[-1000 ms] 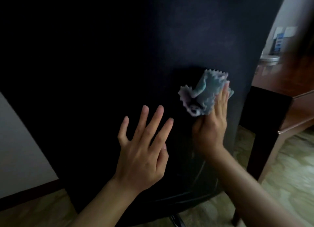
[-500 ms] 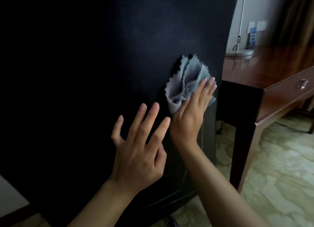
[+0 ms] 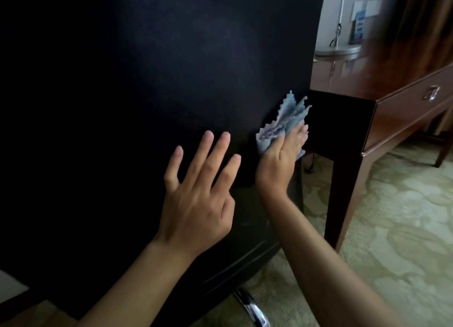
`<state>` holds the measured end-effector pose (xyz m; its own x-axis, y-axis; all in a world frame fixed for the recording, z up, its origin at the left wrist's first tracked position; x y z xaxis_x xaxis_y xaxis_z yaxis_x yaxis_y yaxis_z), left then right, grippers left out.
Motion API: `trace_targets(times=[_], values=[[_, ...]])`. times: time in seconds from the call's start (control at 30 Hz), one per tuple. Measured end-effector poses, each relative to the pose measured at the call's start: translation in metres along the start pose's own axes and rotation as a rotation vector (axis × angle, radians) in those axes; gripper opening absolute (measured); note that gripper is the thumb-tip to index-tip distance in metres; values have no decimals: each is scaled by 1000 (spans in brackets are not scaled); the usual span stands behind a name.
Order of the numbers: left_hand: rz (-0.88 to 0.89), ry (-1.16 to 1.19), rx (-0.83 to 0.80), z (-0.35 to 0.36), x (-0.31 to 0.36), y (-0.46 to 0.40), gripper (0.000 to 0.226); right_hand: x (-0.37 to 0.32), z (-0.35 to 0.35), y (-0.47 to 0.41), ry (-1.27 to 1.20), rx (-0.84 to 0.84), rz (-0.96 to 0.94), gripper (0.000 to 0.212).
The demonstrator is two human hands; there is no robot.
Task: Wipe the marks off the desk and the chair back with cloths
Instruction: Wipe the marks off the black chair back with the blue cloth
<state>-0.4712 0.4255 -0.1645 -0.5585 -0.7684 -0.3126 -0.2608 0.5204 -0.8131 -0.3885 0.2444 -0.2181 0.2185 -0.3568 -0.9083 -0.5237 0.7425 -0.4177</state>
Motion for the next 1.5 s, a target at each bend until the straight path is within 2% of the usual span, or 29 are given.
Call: trace_targets(times=[0.07, 0.1, 0.2, 0.27, 0.37, 0.47, 0.53, 0.6, 0.63, 0.67, 0.73, 0.8, 0.83, 0.9, 0.97, 1.03, 1.07, 1.1, 1.13, 1.2, 1.23, 1.27, 1.3, 1.33, 1.37, 1.43, 1.47, 1.5], values=[[15, 8, -9, 2, 2, -1, 53, 38, -2, 9, -2, -3, -6, 51], [20, 11, -14, 3, 3, -2, 52, 74, -5, 23, 8, -7, 88, 52], [46, 1, -41, 7, 4, 0, 45, 178, -9, 86, 62, -32, 545, 56], [66, 9, -54, 7, 5, 1, 41, 188, -10, 95, 61, -33, 670, 56], [86, 75, -59, 1, 4, -2, 36, 140, -9, 52, 20, -10, 557, 52], [133, 182, -36, -15, 4, 3, 32, 63, -7, 19, 9, -19, 271, 52], [138, 190, -41, -22, -2, 10, 32, 29, -1, 33, 21, -20, -1, 53], [136, 152, -83, -21, -9, 19, 33, 44, 13, 85, 61, -80, -105, 54], [142, 129, -103, -18, -11, 25, 33, 70, 15, 115, 85, -102, -69, 55], [154, 118, -121, -17, -12, 32, 32, 101, 12, 144, 94, -114, 49, 55], [172, 114, -140, -15, -12, 41, 30, 157, 5, 168, 53, -112, 459, 53], [174, 117, -154, -15, -13, 40, 29, 158, 7, 154, -7, -95, 715, 52], [168, 114, -156, -15, -14, 39, 28, 143, 8, 138, -20, -56, 734, 51], [156, 118, -147, -15, -14, 39, 27, 83, 13, 112, -82, -29, 557, 52], [153, 128, -139, -15, -13, 41, 26, 15, 17, 108, -25, -67, 108, 53], [171, 131, -138, -16, -14, 42, 24, -4, 17, 118, 44, -51, -205, 53], [183, 130, -141, -16, -15, 41, 22, 8, 18, 122, 69, -35, -239, 53], [190, 128, -141, -15, -16, 40, 22, 34, 17, 125, 77, -8, -159, 52], [190, 124, -139, -15, -16, 41, 21, 71, 17, 129, 50, 25, 29, 52], [188, 126, -129, -16, -15, 42, 20, 158, 23, 153, -60, 54, 676, 54], [189, 131, -126, -15, -14, 43, 19, 175, 27, 171, -118, 47, 901, 62], [190, 132, -124, -15, -14, 44, 19, 174, 33, 186, -144, -19, 1013, 73], [186, 128, -121, -15, -15, 44, 19, 157, 38, 189, -151, -96, 1002, 76], [179, 121, -112, -15, -16, 43, 19, 125, 37, 187, -150, -142, 882, 69], [172, 119, -102, -15, -18, 43, 19, 85, 36, 182, -147, -174, 669, 57], [167, 134, -82, -17, -19, 43, 19, 12, 29, 168, -87, -176, 148, 55], [170, 141, -78, -18, -19, 43, 20, -4, 25, 162, -23, -120, -28, 56], [178, 145, -81, -18, -18, 41, 20, 7, 26, 153, 43, -56, -97, 56]])
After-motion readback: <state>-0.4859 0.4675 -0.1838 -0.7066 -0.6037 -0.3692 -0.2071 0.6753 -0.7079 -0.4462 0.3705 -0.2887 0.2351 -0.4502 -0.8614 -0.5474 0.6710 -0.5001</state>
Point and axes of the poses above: each hand's wrist, its own y-axis away from the middle knuckle, its own z-axis out of the palm, x = y × z, the point moved 9 cm from there along -y, towards the middle knuckle, and after that the axes turned 4 degrees about y, right-handed, at the moved point
